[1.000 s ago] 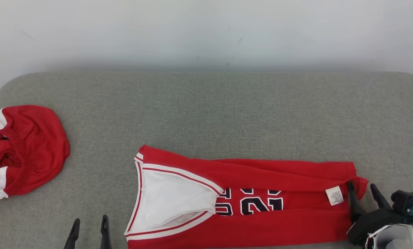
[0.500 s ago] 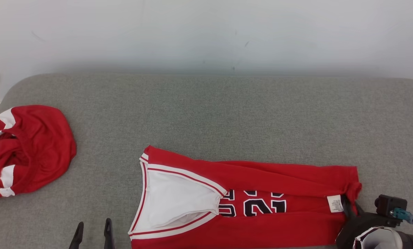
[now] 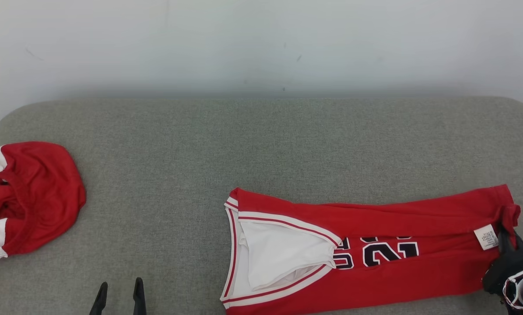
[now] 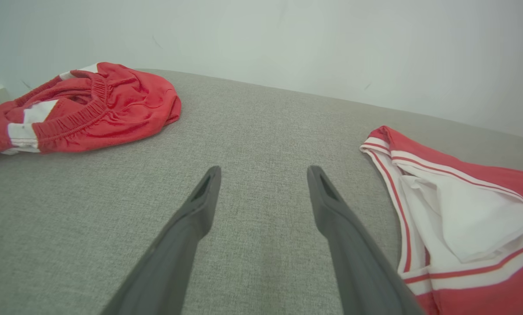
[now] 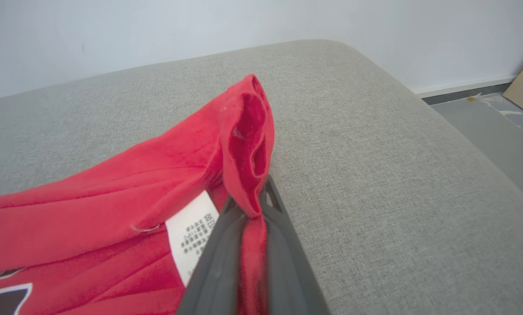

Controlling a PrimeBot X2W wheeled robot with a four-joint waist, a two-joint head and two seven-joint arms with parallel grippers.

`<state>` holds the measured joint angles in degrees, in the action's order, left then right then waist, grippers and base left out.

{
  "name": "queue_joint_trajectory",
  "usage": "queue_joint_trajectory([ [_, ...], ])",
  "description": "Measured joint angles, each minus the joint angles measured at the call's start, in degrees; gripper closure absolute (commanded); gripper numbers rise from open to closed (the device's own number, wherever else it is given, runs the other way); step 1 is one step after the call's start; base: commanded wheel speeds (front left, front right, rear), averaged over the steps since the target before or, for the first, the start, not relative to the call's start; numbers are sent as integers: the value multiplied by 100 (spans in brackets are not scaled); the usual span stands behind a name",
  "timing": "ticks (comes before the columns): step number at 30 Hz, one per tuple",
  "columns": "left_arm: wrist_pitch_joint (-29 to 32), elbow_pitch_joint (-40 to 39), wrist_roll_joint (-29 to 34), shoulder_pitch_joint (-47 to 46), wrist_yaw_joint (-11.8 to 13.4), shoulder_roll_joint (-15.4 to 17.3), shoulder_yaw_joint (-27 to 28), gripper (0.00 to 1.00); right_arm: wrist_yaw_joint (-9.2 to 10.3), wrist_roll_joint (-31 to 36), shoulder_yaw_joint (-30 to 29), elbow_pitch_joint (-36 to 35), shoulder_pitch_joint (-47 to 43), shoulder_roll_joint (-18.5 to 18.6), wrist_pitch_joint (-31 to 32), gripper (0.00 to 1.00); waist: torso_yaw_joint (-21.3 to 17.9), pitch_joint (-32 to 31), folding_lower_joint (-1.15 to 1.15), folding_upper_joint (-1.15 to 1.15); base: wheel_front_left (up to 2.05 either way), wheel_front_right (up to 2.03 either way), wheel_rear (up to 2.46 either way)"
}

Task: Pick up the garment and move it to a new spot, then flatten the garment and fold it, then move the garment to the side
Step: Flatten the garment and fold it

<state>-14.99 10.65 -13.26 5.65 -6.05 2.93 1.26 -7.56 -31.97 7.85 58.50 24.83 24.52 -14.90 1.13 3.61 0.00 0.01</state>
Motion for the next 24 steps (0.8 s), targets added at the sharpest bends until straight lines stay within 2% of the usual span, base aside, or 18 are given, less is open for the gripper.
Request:
queue_joint_trajectory([
  [4,0,49,112,-1,16,0,19,0,0,-71,46,-392,-14,2,-9,100,-59,-31,0,0,0,0,0],
  [10,0,85,289,1,18,-3,202,0,1,-499,293,-1410,-316,-299,-22,100,-119,-126,0,0,0,0,0],
  [18,0,114,252,58,59,-2,313,0,1,-1028,860,-2847,-847,-958,328,100,-84,-280,0,0,0,0,0],
  [24,0,180,203,94,60,-2,205,0,1,-1079,1146,-3161,-818,-1630,508,100,70,-323,0,0,0,0,0],
])
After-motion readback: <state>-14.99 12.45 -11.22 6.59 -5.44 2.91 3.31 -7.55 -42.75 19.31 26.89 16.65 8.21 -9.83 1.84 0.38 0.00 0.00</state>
